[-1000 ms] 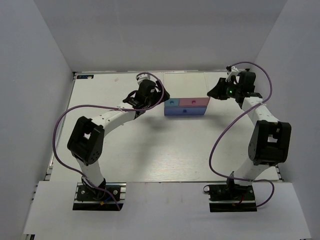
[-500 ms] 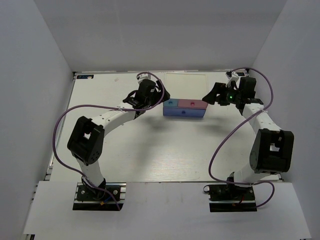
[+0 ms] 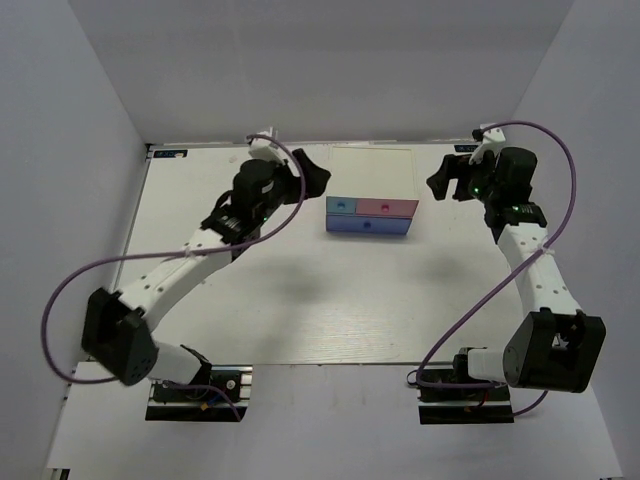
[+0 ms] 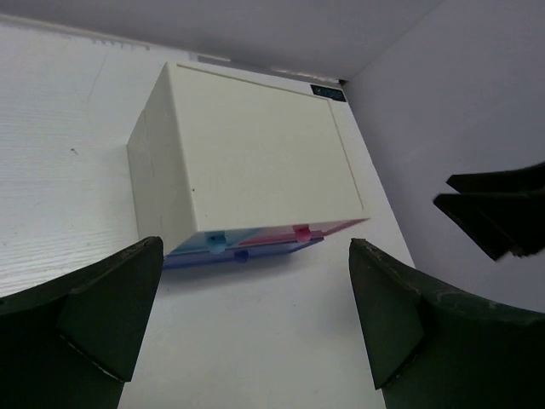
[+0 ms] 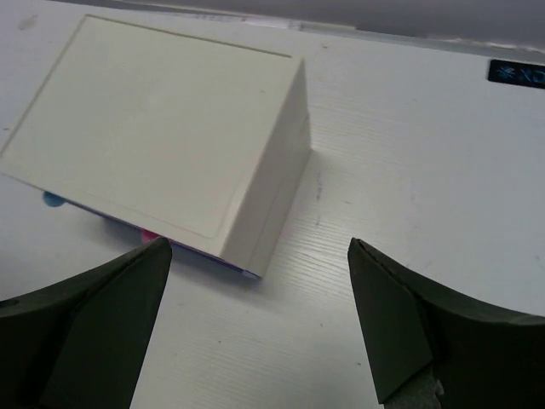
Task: Sort the stationery into containers
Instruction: Close the drawer
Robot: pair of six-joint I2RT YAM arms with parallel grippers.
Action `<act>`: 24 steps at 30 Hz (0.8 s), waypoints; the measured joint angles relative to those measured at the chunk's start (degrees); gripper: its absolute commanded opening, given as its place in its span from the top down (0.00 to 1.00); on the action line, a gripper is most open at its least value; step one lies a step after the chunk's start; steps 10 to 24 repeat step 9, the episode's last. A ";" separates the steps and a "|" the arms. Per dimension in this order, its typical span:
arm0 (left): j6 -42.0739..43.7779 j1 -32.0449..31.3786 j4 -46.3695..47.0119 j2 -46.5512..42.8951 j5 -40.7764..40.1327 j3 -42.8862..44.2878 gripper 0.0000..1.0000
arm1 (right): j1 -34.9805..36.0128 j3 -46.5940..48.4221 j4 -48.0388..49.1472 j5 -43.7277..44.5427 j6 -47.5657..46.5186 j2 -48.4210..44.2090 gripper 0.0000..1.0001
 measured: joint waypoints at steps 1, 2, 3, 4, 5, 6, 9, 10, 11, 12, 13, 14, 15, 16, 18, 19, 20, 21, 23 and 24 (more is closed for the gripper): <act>0.68 0.00 0.26 -3.80 0.11 -2.45 0.00 | 0.00 0.02 -0.70 2.10 -0.50 -0.37 0.10; 1.33 0.00 0.52 -7.50 0.09 -4.85 0.00 | 0.00 0.02 -1.62 4.00 -1.29 -0.52 0.10; 1.81 0.00 0.39 -10.51 0.00 -6.75 0.00 | 0.00 0.02 -2.69 5.86 -2.08 -0.55 0.10; 2.38 0.00 0.22 -14.08 -0.24 -9.07 0.00 | 0.00 0.00 -3.87 7.58 -2.86 -0.55 0.10; 2.82 0.00 -0.11 -17.49 -0.57 -11.32 0.00 | 0.00 -0.07 -4.87 8.96 -3.58 -0.63 0.10; 3.10 0.02 -0.81 -20.48 -0.94 -13.33 0.00 | 0.00 -0.48 -5.25 10.14 -4.28 -0.87 0.10; 3.82 0.04 -3.72 -28.39 -2.75 -18.34 0.00 | 0.00 -4.46 -5.20 12.31 -5.81 -3.96 0.10; 3.82 0.04 -3.72 -28.39 -2.75 -18.34 0.00 | 0.00 -4.46 -5.20 12.31 -5.81 -3.96 0.10; 3.82 0.04 -3.72 -28.39 -2.75 -18.34 0.00 | 0.00 -4.46 -5.20 12.31 -5.81 -3.96 0.10; 3.82 0.04 -3.72 -28.39 -2.75 -18.34 0.00 | 0.00 -4.46 -5.20 12.31 -5.81 -3.96 0.10; 3.82 0.04 -3.72 -28.39 -2.75 -18.34 0.00 | 0.00 -4.46 -5.20 12.31 -5.81 -3.96 0.10; 3.82 0.04 -3.72 -28.39 -2.75 -18.34 0.00 | 0.00 -4.46 -5.20 12.31 -5.81 -3.96 0.10; 3.82 0.04 -3.72 -28.39 -2.75 -18.34 0.00 | 0.00 -4.46 -5.20 12.31 -5.81 -3.96 0.10; 3.82 0.04 -3.72 -28.39 -2.75 -18.34 0.00 | 0.00 -4.46 -5.20 12.31 -5.81 -3.96 0.10; 3.82 0.04 -3.72 -28.39 -2.75 -18.34 0.00 | 0.00 -4.46 -5.20 12.31 -5.81 -3.96 0.10; 3.82 0.04 -3.72 -28.39 -2.75 -18.34 0.00 | 0.00 -4.46 -5.20 12.31 -5.81 -3.96 0.10; 3.82 0.04 -3.72 -28.39 -2.75 -18.34 0.00 | 0.00 -4.46 -5.20 12.31 -5.81 -3.96 0.10; 3.82 0.04 -3.72 -28.39 -2.75 -18.34 0.00 | 0.00 -4.46 -5.20 12.31 -5.81 -3.96 0.10; 3.82 0.04 -3.72 -28.39 -2.75 -18.34 0.00 | 0.00 -4.46 -5.20 12.31 -5.81 -3.96 0.10; 3.82 0.04 -3.72 -28.39 -2.75 -18.34 0.00 | 0.00 -4.46 -5.20 12.31 -5.81 -3.96 0.10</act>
